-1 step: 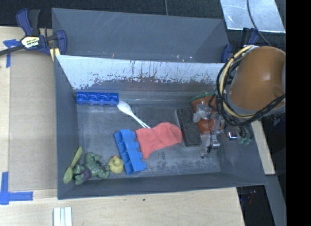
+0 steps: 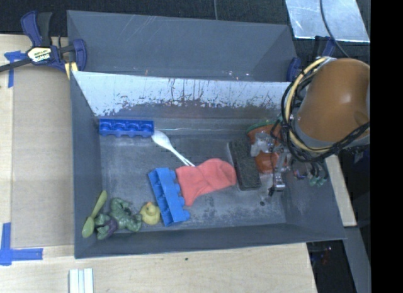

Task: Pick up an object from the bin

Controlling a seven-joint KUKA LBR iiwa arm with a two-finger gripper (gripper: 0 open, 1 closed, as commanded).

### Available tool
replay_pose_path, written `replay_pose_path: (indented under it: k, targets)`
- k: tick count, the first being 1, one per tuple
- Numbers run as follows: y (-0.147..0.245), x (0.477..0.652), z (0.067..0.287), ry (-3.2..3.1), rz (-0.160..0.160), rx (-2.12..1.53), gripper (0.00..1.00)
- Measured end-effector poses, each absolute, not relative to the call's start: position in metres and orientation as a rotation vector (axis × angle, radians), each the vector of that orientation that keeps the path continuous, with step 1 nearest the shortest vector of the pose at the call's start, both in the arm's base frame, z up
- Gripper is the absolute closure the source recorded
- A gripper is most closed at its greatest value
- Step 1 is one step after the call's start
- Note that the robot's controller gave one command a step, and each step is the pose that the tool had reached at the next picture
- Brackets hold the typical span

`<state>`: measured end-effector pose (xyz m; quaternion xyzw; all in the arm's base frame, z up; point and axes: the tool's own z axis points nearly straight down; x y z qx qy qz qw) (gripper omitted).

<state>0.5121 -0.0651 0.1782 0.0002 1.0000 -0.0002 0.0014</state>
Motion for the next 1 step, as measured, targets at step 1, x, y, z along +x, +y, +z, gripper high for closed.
replay_pose_path:
  k: [1]
  targets:
    - [-0.0653,0.5253,0.1707,3.135,-0.002,-0.042,0.00]
